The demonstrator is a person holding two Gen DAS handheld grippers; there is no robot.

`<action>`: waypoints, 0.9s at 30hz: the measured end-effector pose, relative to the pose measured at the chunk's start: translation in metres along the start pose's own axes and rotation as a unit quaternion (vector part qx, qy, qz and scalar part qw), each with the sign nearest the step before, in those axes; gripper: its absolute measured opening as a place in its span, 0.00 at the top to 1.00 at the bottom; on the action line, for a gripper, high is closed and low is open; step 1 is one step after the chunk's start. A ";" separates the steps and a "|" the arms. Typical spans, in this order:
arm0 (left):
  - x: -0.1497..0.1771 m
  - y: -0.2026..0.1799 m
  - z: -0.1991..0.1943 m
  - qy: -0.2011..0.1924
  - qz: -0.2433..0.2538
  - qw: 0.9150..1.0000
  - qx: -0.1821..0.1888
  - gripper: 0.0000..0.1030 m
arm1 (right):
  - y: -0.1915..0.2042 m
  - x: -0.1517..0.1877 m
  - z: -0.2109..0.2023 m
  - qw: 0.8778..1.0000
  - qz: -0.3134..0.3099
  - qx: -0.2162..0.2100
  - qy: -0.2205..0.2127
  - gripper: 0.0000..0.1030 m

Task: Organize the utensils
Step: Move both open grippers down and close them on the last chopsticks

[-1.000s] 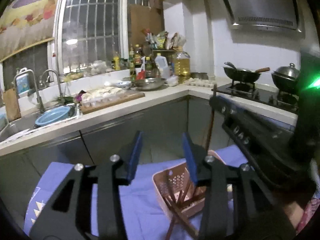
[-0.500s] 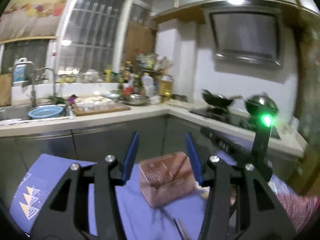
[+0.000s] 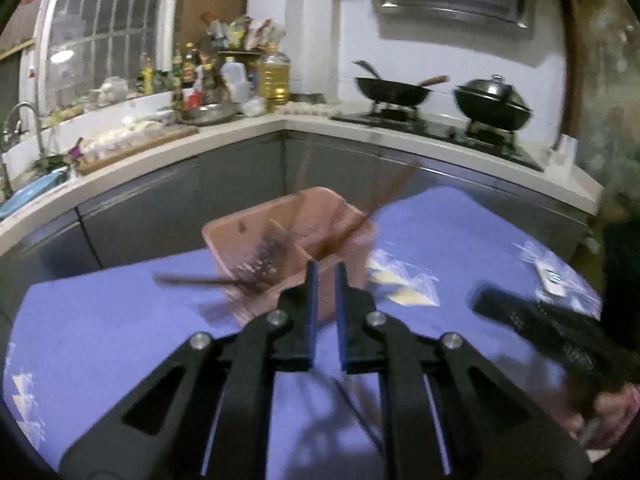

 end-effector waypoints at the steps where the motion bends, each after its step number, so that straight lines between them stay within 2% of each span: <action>1: -0.007 0.009 0.004 -0.005 -0.002 1.000 -0.016 0.92 | 0.000 0.005 0.000 1.000 -0.002 0.004 0.008 0.83; 5: -0.032 0.043 0.014 -0.021 -0.017 0.997 -0.077 0.92 | -0.001 0.027 0.007 0.998 -0.003 0.017 0.066 0.83; 7: -0.039 0.054 0.010 -0.024 -0.034 0.995 -0.095 0.92 | 0.002 0.040 0.016 0.994 0.003 0.003 0.106 0.83; 10: -0.037 0.051 -0.015 -0.041 -0.053 0.995 -0.071 0.92 | 0.012 0.053 0.022 0.989 0.006 -0.027 0.142 0.83; 13: -0.012 0.033 -0.040 -0.040 -0.047 0.997 -0.043 0.92 | 0.033 0.065 0.032 0.982 -0.037 -0.032 0.181 0.83; 16: 0.026 0.021 -0.055 -0.017 -0.062 0.998 -0.016 0.92 | 0.048 0.079 0.042 0.974 -0.068 -0.036 0.213 0.83; 19: 0.069 0.013 -0.060 0.018 -0.088 0.996 0.006 0.92 | 0.058 0.092 0.052 0.963 -0.110 -0.021 0.247 0.83; 22: 0.103 0.007 -0.050 0.068 -0.113 0.991 0.015 0.92 | 0.064 0.090 0.045 0.959 -0.154 0.000 0.236 0.87; 23: 0.112 0.004 -0.045 0.083 -0.114 0.990 0.011 0.92 | 0.061 0.087 0.040 0.960 -0.160 0.015 0.229 0.93; 27: 0.132 -0.013 -0.026 0.130 -0.107 0.986 0.006 0.89 | 0.031 0.083 0.021 0.965 -0.132 0.040 0.224 0.97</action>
Point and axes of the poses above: each gripper's, at about its wrist camera, not at the fingertips, and z roughly the way its jaws point, y to its left, x to its underside, the point moved 2 cm from there along z, roughly the way its jaws point, and after that the axes turned 9 degrees about -z, right-handed, at the moved point
